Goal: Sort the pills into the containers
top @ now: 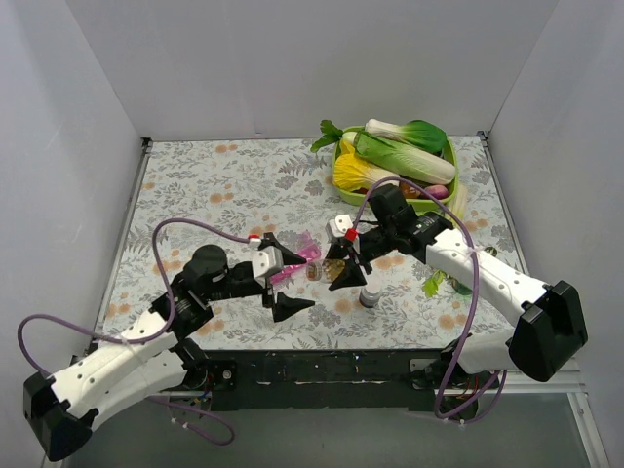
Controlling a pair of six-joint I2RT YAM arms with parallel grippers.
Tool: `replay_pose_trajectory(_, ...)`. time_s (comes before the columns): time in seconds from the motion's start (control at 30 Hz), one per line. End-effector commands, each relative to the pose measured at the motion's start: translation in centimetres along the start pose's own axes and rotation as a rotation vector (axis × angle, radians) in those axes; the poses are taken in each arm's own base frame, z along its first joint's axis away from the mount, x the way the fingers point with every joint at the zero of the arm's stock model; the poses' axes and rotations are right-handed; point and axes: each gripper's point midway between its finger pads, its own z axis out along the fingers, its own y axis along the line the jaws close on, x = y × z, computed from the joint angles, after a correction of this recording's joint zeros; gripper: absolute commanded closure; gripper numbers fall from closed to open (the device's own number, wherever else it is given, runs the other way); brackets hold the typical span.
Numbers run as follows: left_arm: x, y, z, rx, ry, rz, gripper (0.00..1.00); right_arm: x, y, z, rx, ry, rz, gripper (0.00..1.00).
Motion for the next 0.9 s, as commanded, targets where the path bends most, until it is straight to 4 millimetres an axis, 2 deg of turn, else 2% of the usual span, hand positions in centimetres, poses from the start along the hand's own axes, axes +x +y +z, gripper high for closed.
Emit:
replay_pose_trajectory(0.0, 2.3, -0.8, 1.3, 0.134, 0.075, 0.089, 0.02, -1.5, 0.5, 0.0, -0.03, -0.014, -0.089, 0.94)
replay_pose_trajectory(0.1, 1.4, 0.0, 1.9, 0.107, 0.04, 0.113, 0.02, -1.4, 0.6, 0.0, -0.033, -0.012, -0.091, 0.94)
replay_pose_trajectory(0.23, 1.8, 0.4, 2.6, 0.108, 0.062, 0.077, 0.14, -1.2, 0.7, 0.1, -0.034, -0.011, -0.09, 0.94)
replay_pose_trajectory(0.43, 1.2, 0.6, 2.9, 0.084, 0.032, 0.036, 0.19, -1.0, 0.6, 0.2, -0.034, -0.008, -0.08, 0.95)
replay_pose_trajectory(0.67, 0.8, 1.6, 2.9, 0.013, 0.023, -0.013, 0.39, -0.6, 0.5, 0.3, -0.025, -0.002, -0.069, 0.95)
replay_pose_trajectory(0.7, 1.0, 1.6, 2.9, 0.012, 0.029, -0.023, 0.47, -0.7, 0.4, 0.3, -0.024, -0.003, -0.068, 0.95)
replay_pose_trajectory(0.77, 1.3, 1.7, 3.0, 0.006, 0.037, -0.046, 0.57, -0.6, 0.4, 0.4, -0.024, -0.001, -0.061, 0.95)
replay_pose_trajectory(0.8, 1.4, 1.7, 3.1, 0.004, 0.041, -0.056, 0.73, -0.5, 0.3, 0.4, -0.023, 0.0, -0.061, 0.95)
replay_pose_trajectory(0.87, 1.5, 1.8, 3.2, -0.007, 0.044, -0.094, 0.93, -0.3, 0.3, 0.4, -0.018, 0.006, -0.052, 0.95)
